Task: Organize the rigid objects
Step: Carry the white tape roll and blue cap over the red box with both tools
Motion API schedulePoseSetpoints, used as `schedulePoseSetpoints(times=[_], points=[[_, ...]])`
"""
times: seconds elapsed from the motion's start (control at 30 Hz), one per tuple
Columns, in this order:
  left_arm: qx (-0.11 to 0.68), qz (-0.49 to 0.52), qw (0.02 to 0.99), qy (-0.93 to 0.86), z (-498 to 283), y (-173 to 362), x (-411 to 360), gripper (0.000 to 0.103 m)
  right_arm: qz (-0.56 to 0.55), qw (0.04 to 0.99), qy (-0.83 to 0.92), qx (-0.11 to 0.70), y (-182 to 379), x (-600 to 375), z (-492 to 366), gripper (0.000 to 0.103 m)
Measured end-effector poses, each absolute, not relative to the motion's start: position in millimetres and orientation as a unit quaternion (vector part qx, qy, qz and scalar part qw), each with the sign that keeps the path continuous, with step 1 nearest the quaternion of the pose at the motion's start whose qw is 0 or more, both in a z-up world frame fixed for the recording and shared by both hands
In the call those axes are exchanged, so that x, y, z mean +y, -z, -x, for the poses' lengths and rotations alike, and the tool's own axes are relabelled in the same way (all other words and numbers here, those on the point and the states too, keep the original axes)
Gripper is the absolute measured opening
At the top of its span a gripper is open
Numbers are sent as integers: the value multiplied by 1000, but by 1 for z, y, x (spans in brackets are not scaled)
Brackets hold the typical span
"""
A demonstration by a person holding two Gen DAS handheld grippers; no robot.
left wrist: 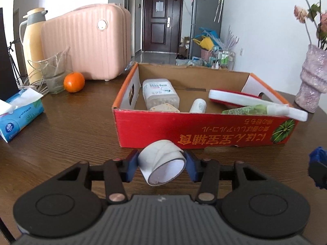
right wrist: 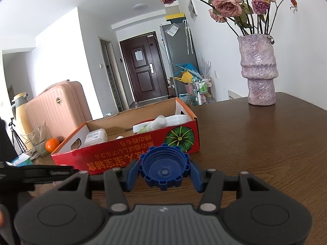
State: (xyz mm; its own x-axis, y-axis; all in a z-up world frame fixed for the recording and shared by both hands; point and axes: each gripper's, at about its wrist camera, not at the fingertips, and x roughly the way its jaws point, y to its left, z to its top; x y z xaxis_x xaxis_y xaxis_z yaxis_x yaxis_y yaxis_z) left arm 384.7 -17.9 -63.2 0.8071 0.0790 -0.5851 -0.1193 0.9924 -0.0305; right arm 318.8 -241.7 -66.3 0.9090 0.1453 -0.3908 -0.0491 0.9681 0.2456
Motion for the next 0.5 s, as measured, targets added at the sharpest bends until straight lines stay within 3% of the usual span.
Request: schedulePoseSetpoints(times=[0.5], points=[[269, 31, 962, -30, -336, 46, 4, 49, -92, 975, -51, 195, 69, -234, -316, 52]])
